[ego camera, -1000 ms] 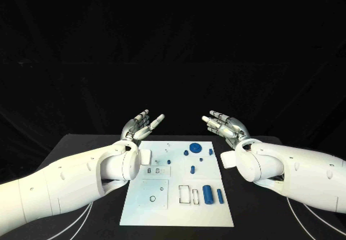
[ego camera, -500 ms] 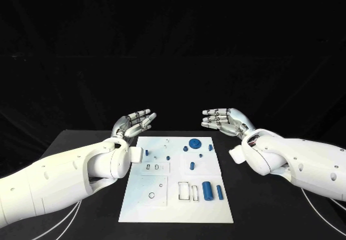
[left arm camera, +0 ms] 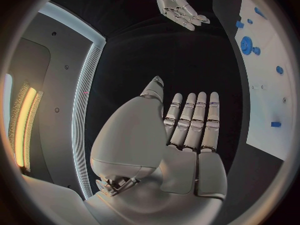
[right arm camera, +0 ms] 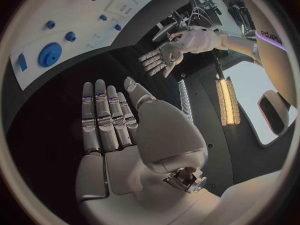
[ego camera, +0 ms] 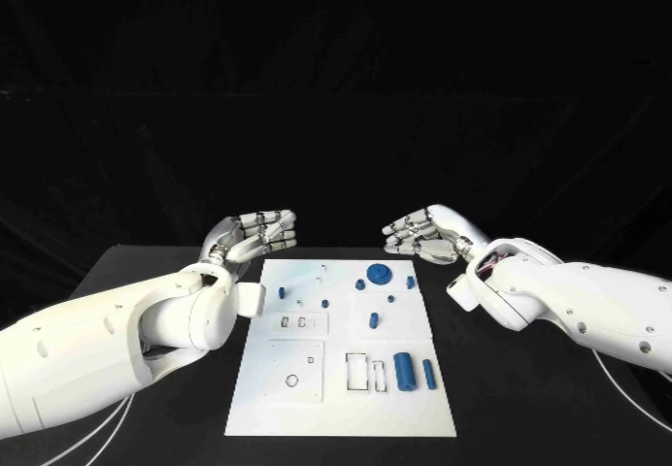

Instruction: Assemble the parts on the task board

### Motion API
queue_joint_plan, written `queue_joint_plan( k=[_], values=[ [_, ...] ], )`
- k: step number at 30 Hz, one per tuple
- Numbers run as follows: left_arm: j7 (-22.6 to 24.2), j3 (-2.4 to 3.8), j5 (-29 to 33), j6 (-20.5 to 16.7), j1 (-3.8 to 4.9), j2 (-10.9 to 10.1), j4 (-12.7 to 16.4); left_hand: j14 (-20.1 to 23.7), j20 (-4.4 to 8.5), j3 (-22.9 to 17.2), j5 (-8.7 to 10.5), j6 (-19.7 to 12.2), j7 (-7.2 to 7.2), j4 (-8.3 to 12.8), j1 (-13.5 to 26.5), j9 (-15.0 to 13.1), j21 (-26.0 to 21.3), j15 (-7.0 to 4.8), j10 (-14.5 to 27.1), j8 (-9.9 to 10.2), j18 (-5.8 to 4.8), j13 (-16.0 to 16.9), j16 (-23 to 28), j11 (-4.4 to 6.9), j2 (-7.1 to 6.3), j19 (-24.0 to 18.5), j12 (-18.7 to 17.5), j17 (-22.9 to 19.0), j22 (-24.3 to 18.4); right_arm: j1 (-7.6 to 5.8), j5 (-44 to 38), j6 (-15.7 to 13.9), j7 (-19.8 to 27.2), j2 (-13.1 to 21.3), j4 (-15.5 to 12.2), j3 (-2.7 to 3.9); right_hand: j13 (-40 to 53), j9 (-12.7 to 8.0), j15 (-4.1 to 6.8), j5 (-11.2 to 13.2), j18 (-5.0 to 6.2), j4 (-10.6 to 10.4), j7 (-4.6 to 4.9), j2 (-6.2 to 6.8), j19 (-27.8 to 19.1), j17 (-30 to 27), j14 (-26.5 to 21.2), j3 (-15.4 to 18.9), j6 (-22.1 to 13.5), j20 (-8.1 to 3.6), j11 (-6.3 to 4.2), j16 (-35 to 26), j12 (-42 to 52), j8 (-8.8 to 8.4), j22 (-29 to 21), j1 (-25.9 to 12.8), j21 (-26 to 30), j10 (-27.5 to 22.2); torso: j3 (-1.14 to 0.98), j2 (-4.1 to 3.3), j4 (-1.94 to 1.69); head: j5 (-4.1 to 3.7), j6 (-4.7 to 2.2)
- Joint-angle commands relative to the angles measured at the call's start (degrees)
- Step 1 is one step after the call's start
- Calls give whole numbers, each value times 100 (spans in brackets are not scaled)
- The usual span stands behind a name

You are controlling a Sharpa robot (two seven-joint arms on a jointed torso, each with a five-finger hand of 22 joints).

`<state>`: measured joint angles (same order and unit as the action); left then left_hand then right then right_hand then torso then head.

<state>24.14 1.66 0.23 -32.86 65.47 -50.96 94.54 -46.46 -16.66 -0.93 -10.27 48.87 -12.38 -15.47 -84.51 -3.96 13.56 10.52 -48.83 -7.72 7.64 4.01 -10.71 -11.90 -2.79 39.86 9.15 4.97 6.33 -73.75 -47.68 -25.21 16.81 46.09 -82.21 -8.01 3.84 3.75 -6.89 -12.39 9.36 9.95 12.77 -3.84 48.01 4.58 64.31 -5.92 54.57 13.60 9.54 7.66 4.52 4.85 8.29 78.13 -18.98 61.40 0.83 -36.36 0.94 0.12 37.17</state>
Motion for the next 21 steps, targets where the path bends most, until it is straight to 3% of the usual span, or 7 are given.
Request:
queue_joint_plan(
  k=[1, 5, 9, 12, 13, 16, 21],
  values=[
    [-10, 6, -56, 324, 62, -130, 269, -523, 11, 116, 26, 349, -50, 54, -133, -8, 205, -148, -530, -67, 211, 52, -239, 134, 55, 373, 147, 85, 47, -60, -1461, 269, -694, -40, 3, 6, 60, 26, 363, -305, 117, 197, -211, 273, 905, 287, 1056, -192, 490, -385, -271, 283, -2, 0, 309, -116, -684, 731, 22, -223, -21, -36, -47],
    [-83, 6, -60, 374, 126, -300, 578, -660, 15, 149, 26, 483, -19, 79, -163, -24, 268, -194, -659, -93, 257, 56, -279, 173, 60, 474, 145, 118, 61, -121, -2113, 290, -1059, -116, 34, 8, 117, 46, 619, -608, 111, 310, -341, 389, 1425, 658, 1838, -232, 735, -674, -439, 790, 44, 74, 703, -89, -1366, 1008, 34, -355, -30, -75, -65],
    [-133, 5, -62, 401, 161, -421, 823, -725, 19, 170, 26, 554, -3, 100, -186, -28, 294, -211, -713, -97, 268, 47, -252, 189, 56, 517, 104, 131, 63, -155, -2646, 345, -1384, -232, 104, 10, 145, 32, 721, -531, 104, 292, -382, 438, 1631, 1093, 2190, -288, 784, -791, -509, 1308, -24, 43, 1039, -237, -1882, 1049, 40, -496, -45, -129, -93],
    [-156, 6, -64, 418, 187, -469, 938, -914, 38, 198, 26, 603, 14, 126, -215, -22, 365, -255, -792, -69, 285, 34, -271, 212, 60, 627, 41, 179, 80, -167, -3054, 410, -1614, -331, 170, 11, 193, 26, 752, -456, 94, 266, -392, 522, 1754, 1712, 2201, -401, 783, -840, -547, 2127, -73, -12, 1411, -402, -2378, 1032, 41, -588, -76, -167, -118],
    [-159, 6, -64, 419, 197, -484, 965, -933, 40, 201, 26, 609, 15, 130, -219, -21, 372, -259, -801, -65, 286, 33, -272, 214, 61, 637, 32, 185, 82, -169, -3167, 435, -1676, -362, 189, 11, 215, 30, 755, -451, 50, 240, -401, 489, 1875, 1953, 2201, -475, 793, -845, -544, 2451, -69, -21, 1799, -438, -2719, 1022, 41, -613, -79, -168, -127],
    [-164, 8, -64, 425, 230, -523, 1024, -935, 40, 202, 25, 610, 16, 131, -221, -21, 373, -259, -803, -64, 286, 32, -271, 214, 61, 639, 30, 185, 82, -172, -3458, 536, -1844, -450, 230, 11, 239, 24, 738, -404, -140, 217, -378, 617, 2364, 3352, 2244, -523, 726, -840, -541, 3928, -71, -75, 3208, -542, -3812, 875, 43, -682, -82, -175, -148],
    [-163, 11, -65, 463, 274, -560, 1086, -933, 41, 202, 25, 610, 17, 132, -222, -20, 375, -259, -803, -63, 286, 32, -268, 214, 61, 640, 27, 185, 82, -171, -3842, 699, -2087, -584, 309, 11, 284, 30, 702, -494, -316, 159, -381, 731, 2729, 4813, 2223, -654, 672, -799, -466, 5381, -37, -88, 4576, -620, -4843, 636, 42, -765, -95, -178, -174]
  ],
)
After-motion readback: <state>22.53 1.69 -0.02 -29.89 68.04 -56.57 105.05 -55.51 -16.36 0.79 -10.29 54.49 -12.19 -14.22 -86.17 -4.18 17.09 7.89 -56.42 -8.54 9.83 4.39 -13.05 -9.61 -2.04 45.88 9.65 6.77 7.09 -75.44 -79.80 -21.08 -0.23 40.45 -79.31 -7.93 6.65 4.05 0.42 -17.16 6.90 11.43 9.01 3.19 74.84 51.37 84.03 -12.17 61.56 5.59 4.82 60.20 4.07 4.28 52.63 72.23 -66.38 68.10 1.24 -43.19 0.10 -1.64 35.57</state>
